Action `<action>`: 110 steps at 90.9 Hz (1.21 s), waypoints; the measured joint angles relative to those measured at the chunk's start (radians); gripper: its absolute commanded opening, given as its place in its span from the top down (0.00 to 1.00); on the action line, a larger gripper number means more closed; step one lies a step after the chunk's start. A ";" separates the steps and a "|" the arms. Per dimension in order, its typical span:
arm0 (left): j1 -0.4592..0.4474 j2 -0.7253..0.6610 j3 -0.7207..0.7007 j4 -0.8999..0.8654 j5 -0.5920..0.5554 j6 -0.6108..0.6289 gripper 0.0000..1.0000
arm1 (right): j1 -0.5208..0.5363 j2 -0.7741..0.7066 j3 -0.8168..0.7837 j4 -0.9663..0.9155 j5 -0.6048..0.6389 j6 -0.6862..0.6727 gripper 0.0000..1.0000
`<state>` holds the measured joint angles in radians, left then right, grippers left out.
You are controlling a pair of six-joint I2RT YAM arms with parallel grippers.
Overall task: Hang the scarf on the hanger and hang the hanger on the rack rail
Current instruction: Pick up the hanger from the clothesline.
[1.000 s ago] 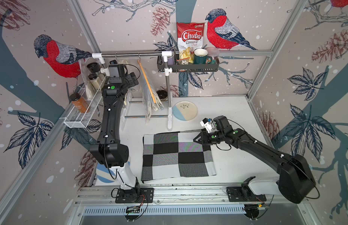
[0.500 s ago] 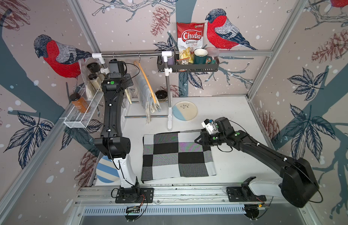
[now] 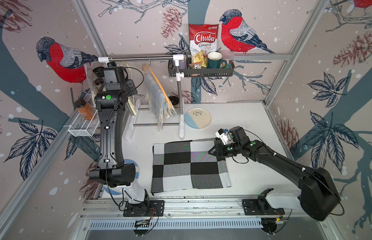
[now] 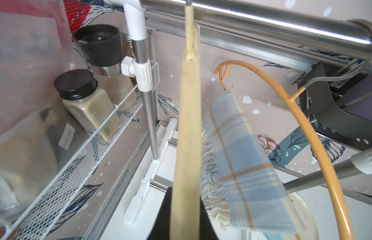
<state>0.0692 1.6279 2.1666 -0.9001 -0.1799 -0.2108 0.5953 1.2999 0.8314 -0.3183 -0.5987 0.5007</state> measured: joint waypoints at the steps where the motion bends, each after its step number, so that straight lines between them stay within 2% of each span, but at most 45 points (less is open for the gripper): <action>1: 0.000 -0.015 -0.023 0.008 0.002 0.000 1.00 | 0.000 -0.002 0.000 0.001 0.000 0.000 0.50; 13: 0.000 -0.203 -0.298 0.072 0.051 -0.024 1.00 | 0.000 -0.006 -0.005 0.008 0.000 0.003 0.50; 30: -0.002 -0.569 -0.773 0.147 0.161 -0.087 1.00 | 0.000 -0.034 -0.005 0.008 0.000 0.004 0.50; 42: -0.042 -0.833 -1.084 0.179 0.236 -0.134 1.00 | -0.004 -0.085 0.013 -0.003 0.012 0.007 0.50; 54: -0.080 -1.039 -1.302 0.217 0.308 -0.211 1.00 | -0.004 -0.118 0.029 -0.005 0.019 0.026 0.50; 71: -0.135 -1.256 -1.472 0.233 0.391 -0.333 1.00 | 0.035 -0.158 0.048 -0.015 0.027 0.052 0.49; 95: -0.140 -1.544 -1.589 0.151 0.477 -0.512 1.00 | 0.094 -0.154 0.045 -0.019 0.068 0.080 0.50; 110: -0.140 -1.620 -1.645 0.073 0.539 -0.598 1.00 | 0.119 -0.135 0.048 -0.019 0.086 0.101 0.50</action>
<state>-0.0711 0.0082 0.5213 -0.8272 0.3595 -0.8089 0.7147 1.1652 0.8791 -0.3378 -0.5125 0.6018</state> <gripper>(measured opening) 0.126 0.504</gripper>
